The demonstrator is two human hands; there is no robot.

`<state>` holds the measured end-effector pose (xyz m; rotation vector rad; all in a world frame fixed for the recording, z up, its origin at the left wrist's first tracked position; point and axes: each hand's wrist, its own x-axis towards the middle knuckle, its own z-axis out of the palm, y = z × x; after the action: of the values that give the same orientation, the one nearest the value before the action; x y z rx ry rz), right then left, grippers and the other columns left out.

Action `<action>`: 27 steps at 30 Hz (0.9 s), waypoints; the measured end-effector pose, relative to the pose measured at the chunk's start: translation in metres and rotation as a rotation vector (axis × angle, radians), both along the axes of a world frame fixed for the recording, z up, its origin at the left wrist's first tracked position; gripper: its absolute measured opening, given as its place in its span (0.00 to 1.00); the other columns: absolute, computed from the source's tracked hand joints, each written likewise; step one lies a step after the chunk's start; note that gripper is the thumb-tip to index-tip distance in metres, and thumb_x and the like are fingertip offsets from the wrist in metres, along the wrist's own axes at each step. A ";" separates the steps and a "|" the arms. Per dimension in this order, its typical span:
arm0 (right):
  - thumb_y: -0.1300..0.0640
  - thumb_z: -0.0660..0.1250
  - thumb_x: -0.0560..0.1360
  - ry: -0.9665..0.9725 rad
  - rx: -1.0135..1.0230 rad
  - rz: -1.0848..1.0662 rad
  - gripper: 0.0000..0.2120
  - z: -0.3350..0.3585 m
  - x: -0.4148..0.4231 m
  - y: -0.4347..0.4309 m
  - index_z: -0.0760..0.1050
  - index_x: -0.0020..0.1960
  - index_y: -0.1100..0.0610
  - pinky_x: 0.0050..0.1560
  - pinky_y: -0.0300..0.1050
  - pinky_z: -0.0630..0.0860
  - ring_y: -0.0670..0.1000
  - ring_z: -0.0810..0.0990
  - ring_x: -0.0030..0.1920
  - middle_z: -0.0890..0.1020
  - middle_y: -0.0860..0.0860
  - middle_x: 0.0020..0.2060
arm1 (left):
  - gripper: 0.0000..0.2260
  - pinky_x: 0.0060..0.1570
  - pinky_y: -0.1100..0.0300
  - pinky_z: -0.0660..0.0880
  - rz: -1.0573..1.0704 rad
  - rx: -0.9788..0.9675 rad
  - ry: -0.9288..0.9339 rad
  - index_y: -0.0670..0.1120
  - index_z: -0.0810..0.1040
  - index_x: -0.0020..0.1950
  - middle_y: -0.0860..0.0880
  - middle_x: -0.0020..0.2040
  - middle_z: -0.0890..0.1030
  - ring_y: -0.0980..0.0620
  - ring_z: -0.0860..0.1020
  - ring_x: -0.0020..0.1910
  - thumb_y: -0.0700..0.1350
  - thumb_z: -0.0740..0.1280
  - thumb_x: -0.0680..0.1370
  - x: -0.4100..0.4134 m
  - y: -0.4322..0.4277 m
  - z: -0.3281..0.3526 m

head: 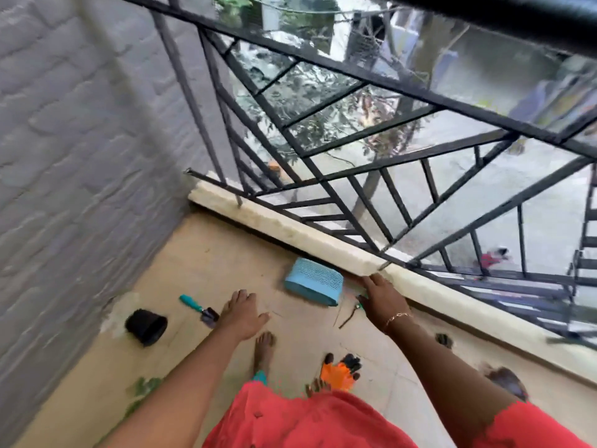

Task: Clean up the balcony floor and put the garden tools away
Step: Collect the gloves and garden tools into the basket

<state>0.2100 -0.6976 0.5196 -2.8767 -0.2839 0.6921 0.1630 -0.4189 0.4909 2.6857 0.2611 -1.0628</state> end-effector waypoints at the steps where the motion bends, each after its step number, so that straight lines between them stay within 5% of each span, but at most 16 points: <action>1: 0.54 0.60 0.78 0.011 0.002 -0.052 0.21 -0.002 0.003 0.002 0.64 0.70 0.56 0.57 0.45 0.69 0.58 0.71 0.61 0.69 0.56 0.64 | 0.27 0.70 0.54 0.59 -0.022 -0.009 0.011 0.42 0.61 0.73 0.42 0.74 0.62 0.45 0.58 0.73 0.57 0.58 0.79 0.013 0.009 -0.002; 8: 0.57 0.64 0.76 0.011 0.139 -0.443 0.16 -0.028 0.023 0.014 0.72 0.63 0.59 0.54 0.49 0.71 0.60 0.74 0.57 0.74 0.59 0.59 | 0.22 0.61 0.54 0.68 -0.085 0.007 0.104 0.42 0.66 0.67 0.41 0.67 0.71 0.43 0.69 0.66 0.55 0.59 0.80 0.087 0.040 -0.017; 14: 0.57 0.63 0.76 0.123 0.158 -0.602 0.14 -0.084 0.023 -0.001 0.73 0.61 0.57 0.51 0.48 0.71 0.60 0.76 0.53 0.75 0.57 0.55 | 0.23 0.58 0.57 0.68 0.121 -0.143 0.158 0.40 0.66 0.69 0.40 0.67 0.72 0.42 0.71 0.65 0.53 0.60 0.80 0.133 -0.008 -0.068; 22: 0.59 0.63 0.76 0.258 0.160 -0.701 0.11 -0.249 0.042 -0.034 0.74 0.58 0.58 0.50 0.47 0.71 0.59 0.76 0.54 0.78 0.57 0.53 | 0.23 0.58 0.58 0.69 0.321 -0.205 0.215 0.41 0.68 0.68 0.41 0.66 0.73 0.43 0.73 0.63 0.45 0.68 0.76 0.144 -0.038 -0.237; 27: 0.64 0.65 0.73 0.382 0.310 -0.928 0.12 -0.360 0.052 -0.047 0.77 0.56 0.62 0.53 0.46 0.70 0.60 0.77 0.55 0.80 0.60 0.52 | 0.14 0.41 0.61 0.68 0.640 -0.246 0.167 0.38 0.73 0.61 0.36 0.51 0.77 0.41 0.76 0.54 0.30 0.60 0.76 0.148 -0.035 -0.349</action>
<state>0.2618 -0.7442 0.1593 -2.1431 0.8496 0.8478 0.3115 -0.4543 0.1419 2.0665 0.8841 -1.0181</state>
